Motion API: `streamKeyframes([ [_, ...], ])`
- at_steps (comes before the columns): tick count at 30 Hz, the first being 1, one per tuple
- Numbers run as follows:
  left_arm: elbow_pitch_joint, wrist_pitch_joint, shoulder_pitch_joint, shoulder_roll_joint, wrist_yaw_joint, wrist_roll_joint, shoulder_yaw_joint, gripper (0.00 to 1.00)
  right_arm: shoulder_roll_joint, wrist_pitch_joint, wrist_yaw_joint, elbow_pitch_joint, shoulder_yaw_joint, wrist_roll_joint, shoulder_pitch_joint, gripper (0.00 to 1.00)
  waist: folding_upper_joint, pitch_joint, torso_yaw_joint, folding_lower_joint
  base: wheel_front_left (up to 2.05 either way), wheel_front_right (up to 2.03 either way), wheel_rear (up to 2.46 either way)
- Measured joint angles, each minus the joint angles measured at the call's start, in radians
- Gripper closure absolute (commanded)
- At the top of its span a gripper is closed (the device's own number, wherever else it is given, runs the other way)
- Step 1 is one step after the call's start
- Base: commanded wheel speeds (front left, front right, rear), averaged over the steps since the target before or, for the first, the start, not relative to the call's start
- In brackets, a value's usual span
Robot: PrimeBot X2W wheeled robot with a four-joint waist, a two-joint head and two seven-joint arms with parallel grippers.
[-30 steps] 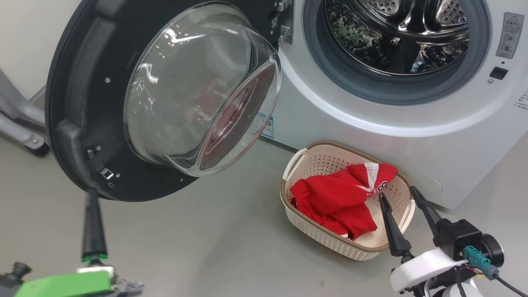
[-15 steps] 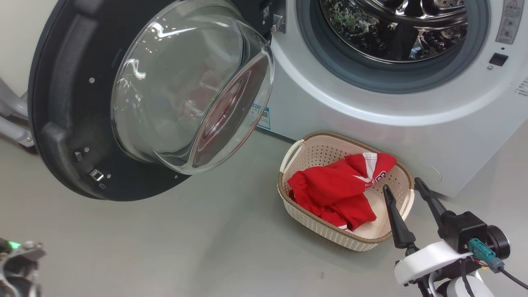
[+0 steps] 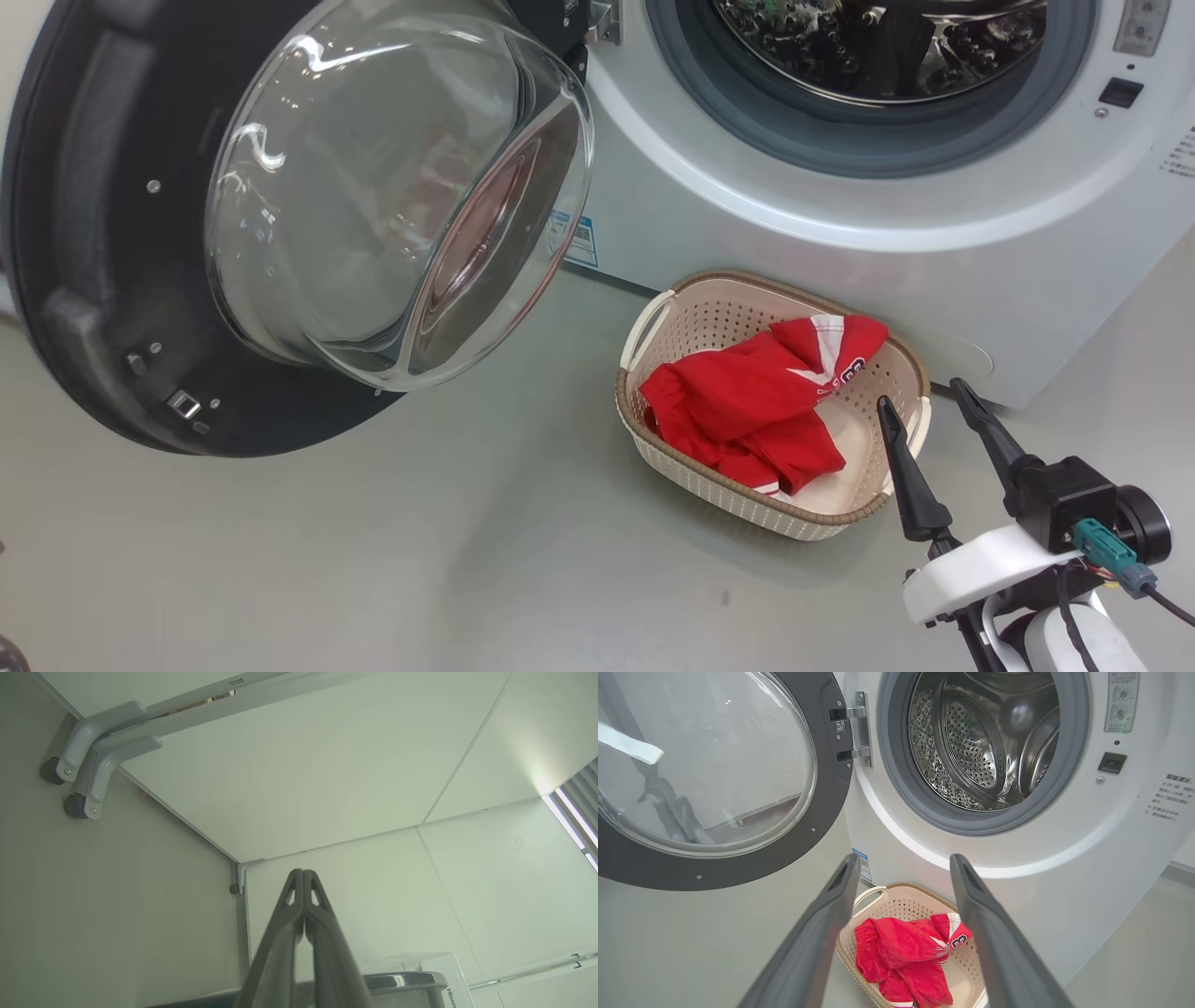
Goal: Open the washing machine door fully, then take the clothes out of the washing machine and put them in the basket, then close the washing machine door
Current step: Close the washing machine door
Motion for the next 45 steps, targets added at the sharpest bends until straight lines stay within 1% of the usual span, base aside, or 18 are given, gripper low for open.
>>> streamKeyframes([
  [6,0.052,0.095,-0.036,0.037,0.015,-0.002,-0.077,1.0,-0.001,0.005,0.001,-0.005,0.002,-0.002,-0.018,0.0,0.0,0.018,-0.018,0.0,0.0,0.0,0.0],
  [9,0.077,0.129,-0.049,0.041,0.02,-0.002,-0.105,1.0,-0.001,0.005,0.002,-0.006,0.002,-0.002,-0.019,0.0,0.0,0.026,-0.027,0.0,0.0,0.0,0.0],
  [21,0.156,0.206,-0.09,0.061,0.019,-0.001,-0.145,1.0,-0.007,0.005,0.002,-0.009,-0.006,-0.002,-0.019,0.0,0.0,0.038,-0.04,0.0,0.0,0.0,0.0],
  [29,0.168,0.294,-0.09,0.085,-0.027,-0.009,-0.177,1.0,-0.007,0.004,0.002,-0.007,-0.01,0.002,-0.019,0.0,0.0,0.035,-0.04,0.0,0.0,0.0,0.0],
  [34,0.155,0.376,-0.089,0.08,-0.057,-0.022,-0.216,1.0,-0.007,0.003,0.002,-0.005,-0.01,0.003,-0.019,0.0,0.0,0.03,-0.038,0.0,0.0,0.0,0.0],
  [39,0.138,0.435,-0.083,0.059,-0.071,-0.05,-0.244,1.0,-0.006,-0.002,0.002,-0.004,-0.01,0.004,-0.019,0.0,0.0,0.025,-0.035,0.0,0.0,0.0,0.0],
  [45,0.104,0.493,-0.044,0.057,-0.082,-0.063,-0.251,1.0,0.004,-0.002,0.002,-0.003,0.0,0.004,-0.019,0.0,0.0,0.023,-0.043,0.0,0.0,0.0,0.0],
])
